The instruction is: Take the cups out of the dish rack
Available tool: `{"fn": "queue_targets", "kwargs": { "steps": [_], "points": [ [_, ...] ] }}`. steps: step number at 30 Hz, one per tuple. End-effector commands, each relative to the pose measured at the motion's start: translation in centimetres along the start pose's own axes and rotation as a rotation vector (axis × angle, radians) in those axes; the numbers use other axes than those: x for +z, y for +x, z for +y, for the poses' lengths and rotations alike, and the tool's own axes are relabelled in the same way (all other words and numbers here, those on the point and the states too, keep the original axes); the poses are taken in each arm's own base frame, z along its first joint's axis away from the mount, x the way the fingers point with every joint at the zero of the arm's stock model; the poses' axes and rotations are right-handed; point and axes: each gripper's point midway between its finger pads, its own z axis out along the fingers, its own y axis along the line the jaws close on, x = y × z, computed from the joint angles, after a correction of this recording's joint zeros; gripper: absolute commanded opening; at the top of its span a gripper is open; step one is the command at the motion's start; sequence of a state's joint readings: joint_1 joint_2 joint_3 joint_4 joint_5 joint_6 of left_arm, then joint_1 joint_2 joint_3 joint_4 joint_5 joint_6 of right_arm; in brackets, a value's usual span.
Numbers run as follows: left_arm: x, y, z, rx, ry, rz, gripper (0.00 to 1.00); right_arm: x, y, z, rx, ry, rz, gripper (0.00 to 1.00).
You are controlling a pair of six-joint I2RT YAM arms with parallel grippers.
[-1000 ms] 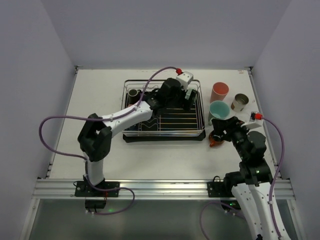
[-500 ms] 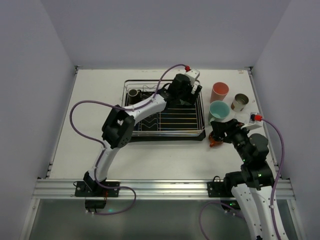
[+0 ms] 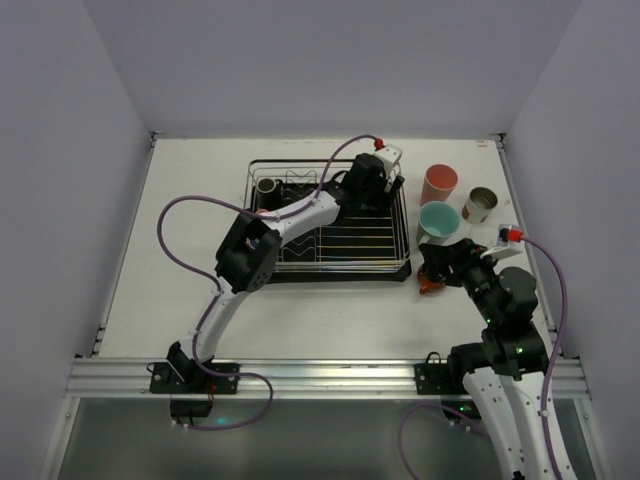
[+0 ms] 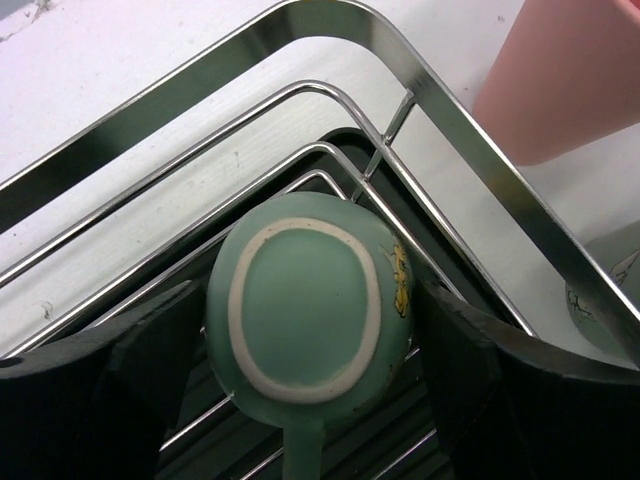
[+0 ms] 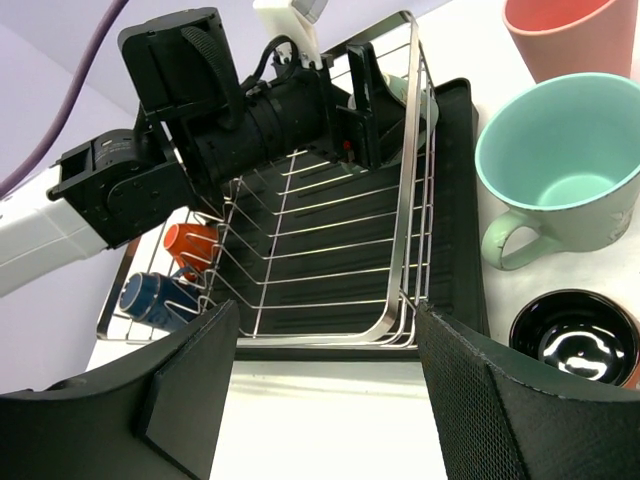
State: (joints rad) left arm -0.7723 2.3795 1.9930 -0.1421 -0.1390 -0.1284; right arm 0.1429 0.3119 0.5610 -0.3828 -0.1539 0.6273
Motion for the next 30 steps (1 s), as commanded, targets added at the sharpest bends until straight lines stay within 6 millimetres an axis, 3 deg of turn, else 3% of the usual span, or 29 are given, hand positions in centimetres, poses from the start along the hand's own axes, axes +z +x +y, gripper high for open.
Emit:
{"fn": "queue_targets", "kwargs": {
  "steps": [1, 6, 12, 13, 15, 16, 18, 19, 20, 22, 27, 28, 30],
  "points": [
    [0.2, -1.9, 1.6, 0.043, -0.068, -0.048, 0.83, -0.3, -0.6, 1.2, -0.015, -0.050, -0.002, 0.73],
    [-1.1, -3.2, 1.6, 0.034, -0.065, -0.089, 0.53, -0.1, -0.4, 1.3, -0.014, -0.055, 0.004, 0.73],
    [-4.1, -6.3, 1.1, -0.003, -0.029, -0.171, 0.33, 0.0, -0.6, 1.5, -0.012, -0.064, 0.005, 0.73],
    [-5.3, -8.4, 0.9, -0.020, -0.014, -0.234, 0.31, 0.0, -0.9, 1.7, -0.010, -0.070, -0.002, 0.73],
    [-6.0, -8.3, 0.8, -0.036, 0.000, -0.238, 0.27, 0.3, -0.9, 2.1, 0.000, -0.085, 0.002, 0.73],
    [-7.3, -9.8, 0.5, -0.047, 0.020, -0.277, 0.26, 0.4, -0.9, 2.1, 0.007, -0.086, 0.003, 0.73],
    [-8.0, -9.4, 0.3, -0.065, 0.037, -0.278, 0.23, 0.9, -0.8, 2.4, 0.025, -0.107, 0.009, 0.73],
    [-9.3, -10.9, 0.1, -0.075, 0.052, -0.321, 0.23, 1.1, -0.7, 2.5, 0.034, -0.114, 0.013, 0.73],
    [-9.5, -10.3, 0.2, -0.080, 0.056, -0.313, 0.22, 1.3, -0.6, 2.6, 0.041, -0.123, 0.018, 0.73],
    [-11.0, -11.5, 0.0, -0.099, 0.075, -0.349, 0.20, 1.9, -0.6, 3.2, 0.066, -0.151, 0.033, 0.73],
    [-13.6, -11.6, -0.4, -0.153, 0.120, -0.380, 0.18, 3.0, -1.1, 4.7, 0.127, -0.219, 0.038, 0.73],
    [-15.1, -12.9, -0.5, -0.168, 0.143, -0.421, 0.18, 3.2, -1.1, 4.9, 0.140, -0.229, 0.041, 0.73],
    [-16.1, -12.2, -0.9, -0.204, 0.180, -0.418, 0.18, 3.8, -1.6, 5.3, 0.190, -0.238, 0.038, 0.73]
  ]
}}
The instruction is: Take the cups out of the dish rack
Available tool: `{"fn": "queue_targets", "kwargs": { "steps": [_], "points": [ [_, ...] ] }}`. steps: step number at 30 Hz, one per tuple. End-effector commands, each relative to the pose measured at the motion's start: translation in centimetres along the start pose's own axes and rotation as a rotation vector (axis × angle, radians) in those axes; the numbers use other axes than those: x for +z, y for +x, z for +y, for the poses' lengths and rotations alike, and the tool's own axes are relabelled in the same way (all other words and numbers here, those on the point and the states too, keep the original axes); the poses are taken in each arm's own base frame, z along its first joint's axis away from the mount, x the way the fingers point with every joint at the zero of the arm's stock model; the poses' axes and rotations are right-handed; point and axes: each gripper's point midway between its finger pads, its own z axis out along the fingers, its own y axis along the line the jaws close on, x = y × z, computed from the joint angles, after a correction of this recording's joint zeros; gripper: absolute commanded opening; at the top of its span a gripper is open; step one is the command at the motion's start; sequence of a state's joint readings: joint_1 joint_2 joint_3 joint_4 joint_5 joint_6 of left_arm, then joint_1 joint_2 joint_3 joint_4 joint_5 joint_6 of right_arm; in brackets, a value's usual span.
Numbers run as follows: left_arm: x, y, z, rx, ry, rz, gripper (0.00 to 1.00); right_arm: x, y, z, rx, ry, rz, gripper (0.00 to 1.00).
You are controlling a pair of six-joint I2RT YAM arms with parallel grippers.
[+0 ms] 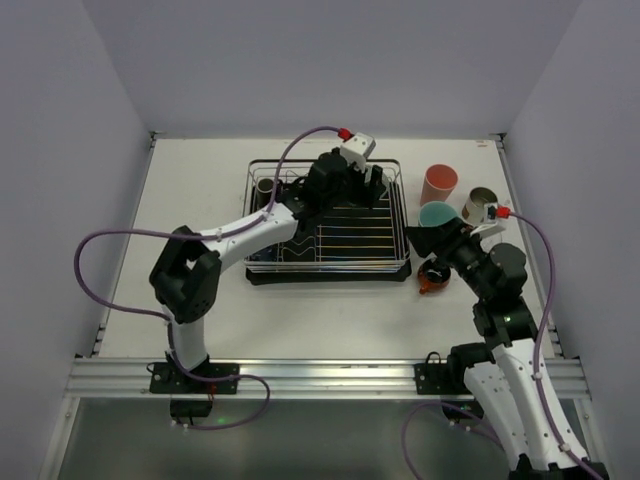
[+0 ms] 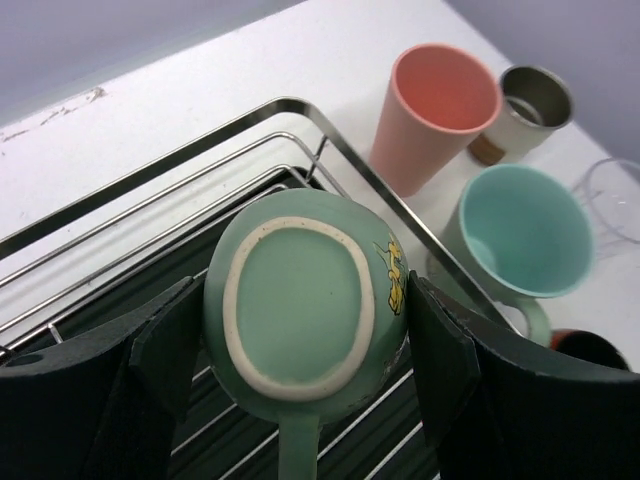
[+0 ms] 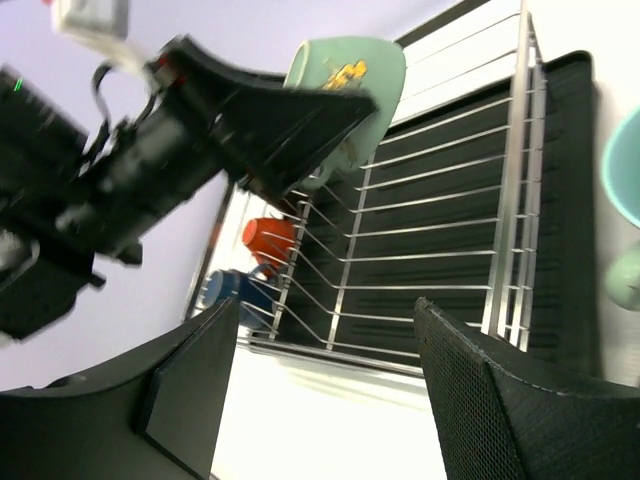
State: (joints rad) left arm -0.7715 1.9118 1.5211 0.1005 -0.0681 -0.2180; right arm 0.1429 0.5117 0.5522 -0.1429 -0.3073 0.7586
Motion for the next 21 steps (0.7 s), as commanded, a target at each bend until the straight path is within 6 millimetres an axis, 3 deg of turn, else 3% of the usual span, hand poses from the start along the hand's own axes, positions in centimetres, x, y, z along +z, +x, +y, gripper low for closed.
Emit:
{"fn": "queue_targets", "kwargs": {
  "steps": [1, 6, 7, 9, 10, 13, 17, 21],
  "points": [
    [-4.1, -6.9, -2.4, -0.103, 0.133, -0.212, 0.17, 0.7, -1.7, 2.9, 0.074, -0.124, -0.043, 0.73],
    [-9.3, -9.0, -5.4, -0.242, 0.321, -0.317, 0.17, 1.2, -2.9, 4.8, 0.213, -0.221, -0.081, 0.74],
    [-10.9, -8.2, -6.2, -0.259, 0.379, -0.309, 0.17, 1.2, -3.0, 5.2, 0.233, -0.243, -0.080, 0.74],
    [-13.5, -9.3, -7.9, -0.290, 0.506, -0.373, 0.17, 1.0, -3.2, 6.4, 0.284, -0.300, -0.073, 0.75],
    [-14.8, -8.6, -8.2, -0.302, 0.537, -0.374, 0.17, 1.0, -3.1, 6.7, 0.303, -0.317, -0.065, 0.75],
    [-17.2, -8.5, -9.2, -0.315, 0.629, -0.407, 0.17, 1.0, -2.5, 7.8, 0.356, -0.358, -0.033, 0.77],
    [-19.1, -8.4, -10.3, -0.321, 0.720, -0.423, 0.18, 1.0, -1.4, 9.2, 0.389, -0.404, 0.004, 0.79],
    [-20.2, -8.1, -11.6, -0.322, 0.810, -0.414, 0.18, 0.8, -0.8, 12.0, 0.404, -0.510, 0.064, 0.78]
  ]
}}
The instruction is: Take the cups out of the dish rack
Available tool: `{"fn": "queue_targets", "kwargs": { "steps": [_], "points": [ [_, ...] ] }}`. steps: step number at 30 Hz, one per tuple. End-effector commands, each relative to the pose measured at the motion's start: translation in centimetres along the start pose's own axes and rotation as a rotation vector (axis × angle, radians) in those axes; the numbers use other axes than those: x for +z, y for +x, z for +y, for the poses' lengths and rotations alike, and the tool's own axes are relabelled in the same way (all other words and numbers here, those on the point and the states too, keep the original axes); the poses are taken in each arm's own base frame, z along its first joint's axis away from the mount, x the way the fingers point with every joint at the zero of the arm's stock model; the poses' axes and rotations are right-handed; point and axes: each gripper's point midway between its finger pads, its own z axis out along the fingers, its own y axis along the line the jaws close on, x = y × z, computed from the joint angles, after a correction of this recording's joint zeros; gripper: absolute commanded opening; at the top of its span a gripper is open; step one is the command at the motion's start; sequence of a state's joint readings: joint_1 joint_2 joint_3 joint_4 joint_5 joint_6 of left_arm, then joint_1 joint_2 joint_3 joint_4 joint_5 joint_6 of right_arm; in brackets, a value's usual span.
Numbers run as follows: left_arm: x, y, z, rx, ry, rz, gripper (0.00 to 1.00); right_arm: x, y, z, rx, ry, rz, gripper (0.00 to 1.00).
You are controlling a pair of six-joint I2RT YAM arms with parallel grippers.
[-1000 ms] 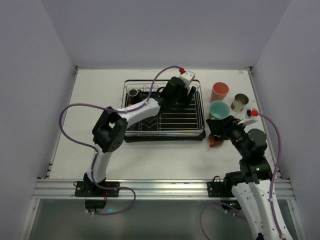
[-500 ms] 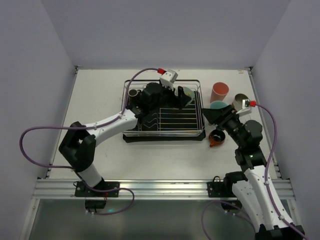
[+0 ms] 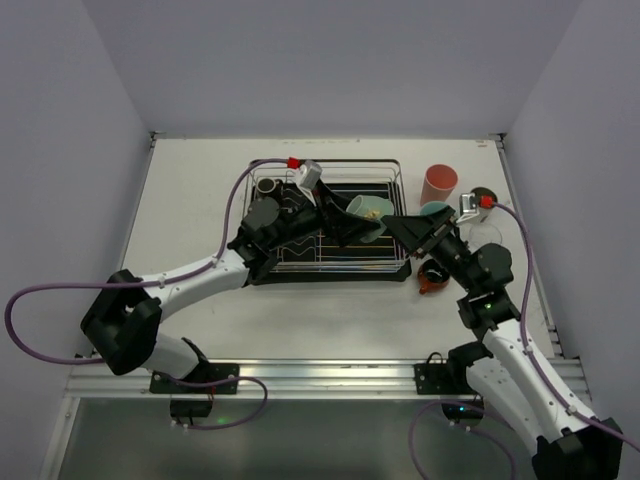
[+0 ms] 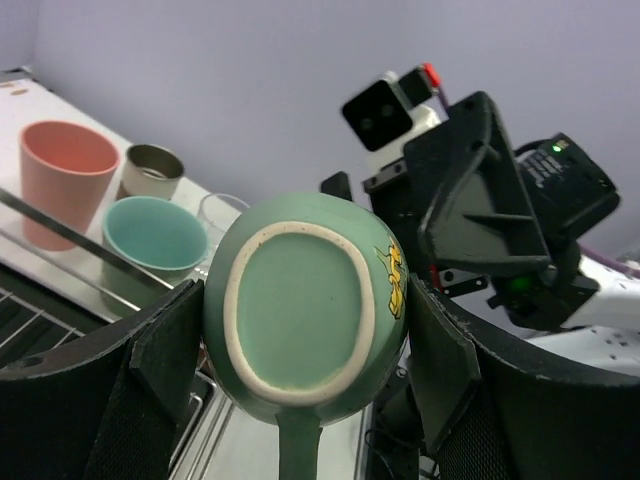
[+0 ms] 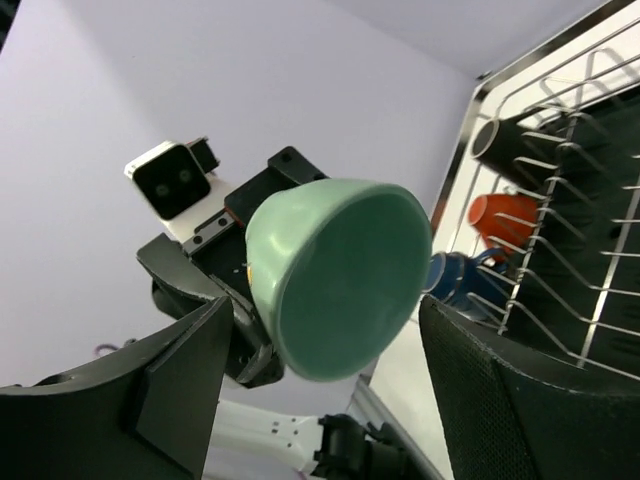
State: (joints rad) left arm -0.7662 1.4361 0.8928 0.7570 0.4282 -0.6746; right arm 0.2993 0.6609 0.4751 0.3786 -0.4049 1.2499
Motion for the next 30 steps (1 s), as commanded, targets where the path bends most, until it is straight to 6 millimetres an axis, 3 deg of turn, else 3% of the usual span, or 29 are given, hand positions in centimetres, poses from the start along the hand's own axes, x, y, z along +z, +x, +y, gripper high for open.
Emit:
{"fn": "queue_targets", "kwargs": {
  "steps": [1, 4, 8, 9, 15, 19, 20, 22, 25, 28, 30],
  "points": [
    [-0.5, -3.0, -5.0, 0.032, 0.200, -0.090, 0.18, 0.5, 0.6, 3.7, 0.017, -0.153, 0.039, 0.76],
    [-0.5, -2.3, -5.2, 0.028, 0.217, -0.067, 0.18, 0.9, 0.8, 4.5, 0.023, -0.188, 0.051, 0.70],
    [-0.9, -1.7, -5.6, 0.031, 0.230, -0.057, 0.18, 1.0, 0.2, 4.8, 0.018, -0.206, 0.014, 0.56],
    [-1.0, -1.5, -5.5, 0.030, 0.230, -0.052, 0.18, 1.0, 0.2, 4.9, 0.015, -0.215, 0.011, 0.48],
    [-1.3, -0.4, -5.2, 0.026, 0.232, -0.023, 0.19, 1.5, 0.6, 6.1, 0.034, -0.284, 0.054, 0.42],
    [-1.3, -0.5, -5.3, 0.035, 0.226, -0.027, 0.24, 2.0, 0.8, 6.2, 0.053, -0.292, 0.071, 0.12],
    [-1.3, -0.7, -5.2, 0.052, 0.219, -0.030, 0.31, 1.9, 0.8, 6.2, 0.041, -0.292, 0.066, 0.08],
    [-1.6, -0.9, -5.0, 0.064, 0.186, -0.032, 0.37, 1.7, 0.5, 6.3, 0.021, -0.273, 0.047, 0.00],
    [-2.1, -1.3, -4.8, 0.095, 0.152, -0.041, 0.53, 1.7, -0.3, 5.9, -0.030, -0.203, 0.005, 0.00],
    [-2.9, -1.8, -4.5, 0.126, 0.097, -0.046, 0.89, 1.0, -1.0, 6.4, -0.107, -0.165, -0.032, 0.00],
    [-4.0, -2.3, -4.1, 0.158, 0.033, -0.047, 0.98, 0.5, -1.1, 6.4, -0.168, -0.117, -0.032, 0.00]
  ]
}}
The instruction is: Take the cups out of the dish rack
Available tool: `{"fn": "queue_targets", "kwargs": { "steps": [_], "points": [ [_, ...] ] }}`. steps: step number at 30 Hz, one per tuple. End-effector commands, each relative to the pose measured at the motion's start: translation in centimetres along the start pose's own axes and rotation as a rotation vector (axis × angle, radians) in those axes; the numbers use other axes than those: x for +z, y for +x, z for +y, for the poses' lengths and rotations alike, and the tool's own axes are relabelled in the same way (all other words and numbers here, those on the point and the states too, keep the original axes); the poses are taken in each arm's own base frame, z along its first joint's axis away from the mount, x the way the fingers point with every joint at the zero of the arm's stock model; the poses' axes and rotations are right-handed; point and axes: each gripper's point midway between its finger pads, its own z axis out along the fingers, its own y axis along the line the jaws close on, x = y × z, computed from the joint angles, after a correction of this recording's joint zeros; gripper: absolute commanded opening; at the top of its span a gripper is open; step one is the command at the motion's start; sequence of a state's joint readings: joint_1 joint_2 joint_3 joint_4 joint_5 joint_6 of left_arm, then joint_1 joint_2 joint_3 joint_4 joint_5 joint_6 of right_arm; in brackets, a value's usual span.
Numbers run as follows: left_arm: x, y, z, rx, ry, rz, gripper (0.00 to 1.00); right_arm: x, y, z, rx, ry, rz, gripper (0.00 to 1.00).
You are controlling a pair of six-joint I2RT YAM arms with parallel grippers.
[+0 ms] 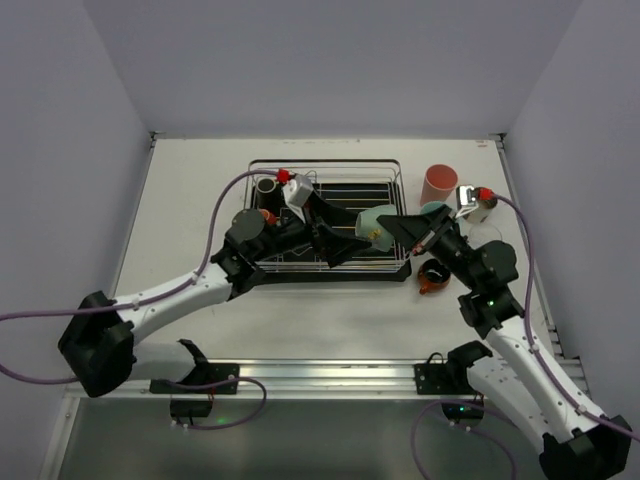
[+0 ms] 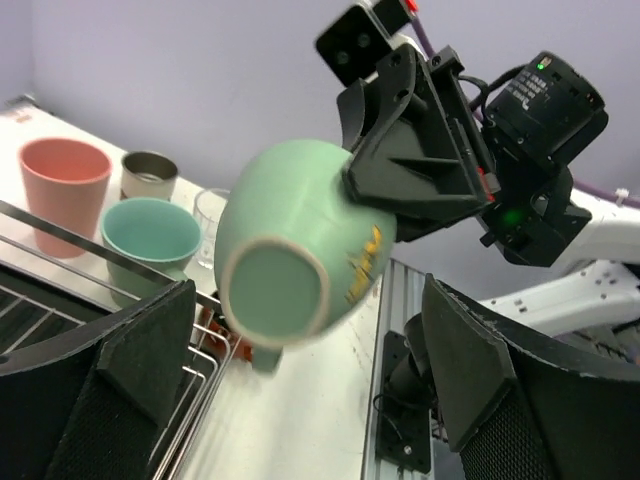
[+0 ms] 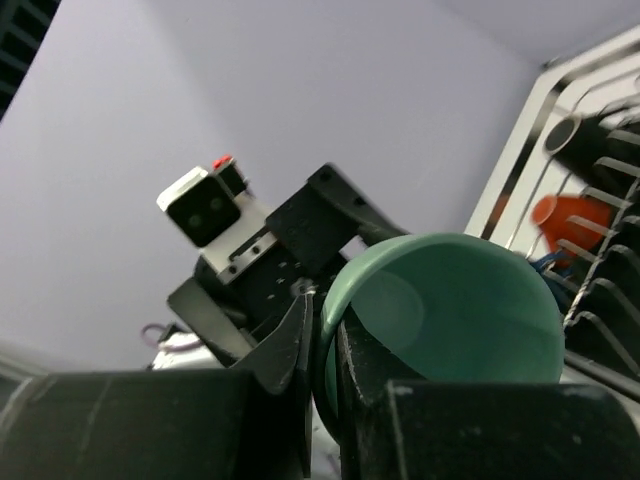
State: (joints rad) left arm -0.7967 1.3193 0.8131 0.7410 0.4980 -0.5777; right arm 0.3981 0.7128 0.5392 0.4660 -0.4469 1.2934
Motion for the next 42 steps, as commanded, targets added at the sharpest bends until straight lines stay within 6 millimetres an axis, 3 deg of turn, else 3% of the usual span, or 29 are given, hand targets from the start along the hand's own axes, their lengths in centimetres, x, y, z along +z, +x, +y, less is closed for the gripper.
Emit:
{"fn": "queue_targets", "kwargs": {
  "steps": [1, 4, 5, 6, 8, 9, 10, 11, 12, 15, 21, 30, 42],
  "points": [
    [-2.2, -3.4, -0.7, 0.073, -0.084, -0.079, 1.00, -0.6, -3.0, 1.8, -0.218, 0.042, -0.120, 0.00],
    [-4.3, -4.9, -0.6, 0.124, -0.189, -0.085, 1.00, -1.5, -2.0, 0.5, -0.273, 0.123, -0.056, 0.00],
    [-5.3, -4.2, 0.2, 0.131, -0.250, -0.039, 1.00, -2.0, -0.8, -1.1, -0.285, 0.176, 0.006, 0.00],
    [-6.4, -6.2, 0.0, 0.158, -0.310, -0.082, 1.00, -2.5, -0.1, -1.7, -0.294, 0.197, 0.039, 0.00],
    [-8.1, -7.0, 0.7, 0.190, -0.412, -0.073, 1.00, -3.6, 1.6, -3.7, -0.326, 0.272, 0.112, 0.00],
    [-9.7, -7.2, 1.8, 0.192, -0.520, -0.053, 1.00, -4.7, 2.5, -6.1, -0.317, 0.364, 0.135, 0.00],
    [-10.6, -7.3, 2.4, 0.197, -0.581, -0.045, 1.00, -5.4, 3.0, -6.3, -0.336, 0.376, 0.143, 0.00],
    [-12.0, -5.9, 3.5, 0.185, -0.658, 0.020, 1.00, -6.6, 4.5, -7.9, -0.336, 0.428, 0.200, 0.00],
    [-13.3, -6.2, 4.3, 0.192, -0.735, 0.012, 1.00, -7.1, 4.6, -8.2, -0.349, 0.448, 0.195, 0.00],
    [-15.8, -4.4, 6.3, 0.169, -0.883, 0.058, 1.00, -8.5, 6.0, -9.9, -0.362, 0.517, 0.248, 0.00],
    [-18.6, -1.1, 9.5, 0.116, -1.082, 0.105, 1.00, -8.5, 10.1, -13.6, -0.418, 0.655, 0.400, 0.00],
    [-20.1, 0.2, 11.9, 0.134, -1.228, 0.148, 1.00, -9.4, 12.2, -18.8, -0.558, 0.906, 0.422, 0.00],
    [-19.7, 1.8, 14.5, 0.171, -1.315, 0.240, 1.00, -10.1, 13.5, -22.4, -0.677, 1.077, 0.461, 0.01]
  ]
}}
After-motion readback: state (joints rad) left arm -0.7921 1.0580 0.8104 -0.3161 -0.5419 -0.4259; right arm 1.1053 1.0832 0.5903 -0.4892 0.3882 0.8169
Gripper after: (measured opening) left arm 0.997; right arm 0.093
